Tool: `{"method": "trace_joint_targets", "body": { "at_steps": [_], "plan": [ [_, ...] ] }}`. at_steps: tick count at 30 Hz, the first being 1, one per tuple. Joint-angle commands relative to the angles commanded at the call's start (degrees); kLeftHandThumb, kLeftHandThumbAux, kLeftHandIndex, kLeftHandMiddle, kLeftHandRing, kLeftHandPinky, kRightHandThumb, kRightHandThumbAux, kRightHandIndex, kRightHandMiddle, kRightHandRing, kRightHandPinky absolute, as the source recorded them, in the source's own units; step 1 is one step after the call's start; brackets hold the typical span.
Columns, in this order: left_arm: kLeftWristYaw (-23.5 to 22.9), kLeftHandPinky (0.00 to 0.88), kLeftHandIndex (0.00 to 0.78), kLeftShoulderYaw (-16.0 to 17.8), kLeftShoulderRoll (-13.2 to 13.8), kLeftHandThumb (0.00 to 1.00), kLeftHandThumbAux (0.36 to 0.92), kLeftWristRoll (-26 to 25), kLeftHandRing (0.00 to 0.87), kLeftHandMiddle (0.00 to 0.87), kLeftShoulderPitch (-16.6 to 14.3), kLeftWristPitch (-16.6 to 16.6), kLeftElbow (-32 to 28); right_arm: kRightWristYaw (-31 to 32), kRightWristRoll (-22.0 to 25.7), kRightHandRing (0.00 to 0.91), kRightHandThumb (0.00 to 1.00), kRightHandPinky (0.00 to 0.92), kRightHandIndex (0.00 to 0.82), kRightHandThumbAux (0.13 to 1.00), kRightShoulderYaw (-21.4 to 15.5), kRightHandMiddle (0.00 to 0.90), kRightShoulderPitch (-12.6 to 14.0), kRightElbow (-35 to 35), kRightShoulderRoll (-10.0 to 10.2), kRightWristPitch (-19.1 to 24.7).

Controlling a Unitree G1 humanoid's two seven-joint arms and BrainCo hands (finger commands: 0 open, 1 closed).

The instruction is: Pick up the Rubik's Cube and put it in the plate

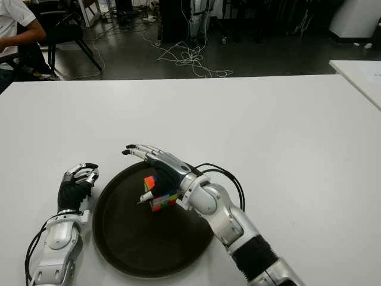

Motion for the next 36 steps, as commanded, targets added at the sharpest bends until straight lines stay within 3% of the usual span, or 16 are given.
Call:
{"method": "trace_joint_targets", "body": {
  "at_steps": [13,29,36],
  "plan": [
    [-0.2,0.808,0.442,0.2,0.0,0.706,0.707,-0.7,0.818,0.799,-0.2,-0.6,0.6,-0.8,-0.2,0.015,0.000,0.033,0.032,0.896,-0.1,0.034,-0.3,0.6,-0.2,-1.5],
    [-0.3,0.810,0.442,0.3,0.0,0.707,0.707,-1.0,0.818,0.795,-0.4,-4.6,2.8,-0.8,0.1,0.011,0.000,0.037,0.030,0.903,-0.4,0.034,-0.2,0.5,0.0,-1.2],
    [-0.2,0.807,0.443,0.4,-0.1,0.707,0.706,-1.2,0.812,0.794,-0.4,-3.8,2.6,-0.2,0.8,0.018,0.000,0.029,0.036,0.880,-3.1,0.039,0.4,-4.7,-1.9,-0.6]
  ]
}}
